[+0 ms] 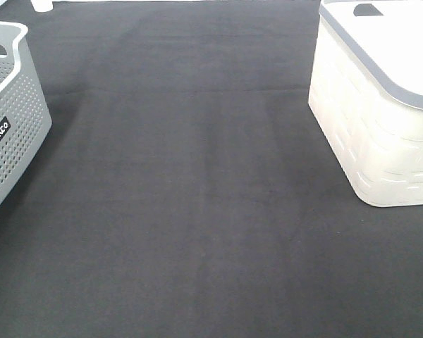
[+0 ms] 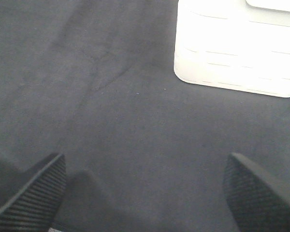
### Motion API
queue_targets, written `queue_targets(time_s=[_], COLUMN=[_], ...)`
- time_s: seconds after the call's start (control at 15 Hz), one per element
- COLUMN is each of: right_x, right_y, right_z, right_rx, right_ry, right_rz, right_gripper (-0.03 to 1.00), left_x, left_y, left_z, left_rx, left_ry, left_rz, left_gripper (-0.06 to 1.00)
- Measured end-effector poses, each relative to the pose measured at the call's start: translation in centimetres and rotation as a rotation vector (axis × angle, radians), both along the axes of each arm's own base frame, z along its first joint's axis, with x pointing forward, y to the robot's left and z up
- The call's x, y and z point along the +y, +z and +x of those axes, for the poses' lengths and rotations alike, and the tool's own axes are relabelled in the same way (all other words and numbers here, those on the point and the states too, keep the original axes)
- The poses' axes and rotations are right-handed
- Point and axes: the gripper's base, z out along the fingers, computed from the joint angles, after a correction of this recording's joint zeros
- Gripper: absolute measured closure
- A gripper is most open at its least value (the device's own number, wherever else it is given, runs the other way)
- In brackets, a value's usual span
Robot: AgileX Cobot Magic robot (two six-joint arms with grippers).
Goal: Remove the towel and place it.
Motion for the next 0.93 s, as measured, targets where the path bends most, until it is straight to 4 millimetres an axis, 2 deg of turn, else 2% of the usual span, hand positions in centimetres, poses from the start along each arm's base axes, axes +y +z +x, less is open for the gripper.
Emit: queue_targets(time_s=[0.13, 0.2, 0.33, 0.4, 0.47, 0.53, 0.93], right_x=[0.0, -0.2, -0.2, -0.2, -0.2, 0.0, 0.0], right_y=[0.0, 0.0, 0.0, 0.0, 0.0, 0.0, 0.0], right_z=[0.0, 0.0, 0.0, 0.0, 0.0, 0.0, 0.0], right_rx=[0.0, -0.002, -0.003, -0.003, -0.003, -0.003, -0.003], right_ry=[0.0, -0.004, -0.001, 0.002, 0.002, 0.012, 0.013], right_rz=[0.0, -0.031, -0.04, -0.036, -0.036, -0.019, -0.017], right_gripper=[0.12, 0.12, 0.12, 0.12, 0.12, 0.12, 0.12], left_x=[-0.5, -1.0, -1.6, -1.8, -1.8, -2.3, -4.1], left_y=[4.9, 9.3, 12.9, 14.1, 14.1, 15.6, 17.2], left_z=[-1.5, -3.0, -4.6, -5.3, -5.3, -6.4, -7.8], left_rx=[-0.086, -0.203, -0.316, -0.352, -0.352, -0.401, -0.479], left_ry=[0.033, 0.037, 0.028, 0.026, 0.026, 0.02, -0.012], left_rz=[-0.021, -0.034, -0.044, -0.049, -0.049, -0.071, -0.235], left_gripper=[0.94, 0.94, 0.94, 0.94, 0.94, 0.94, 0.94])
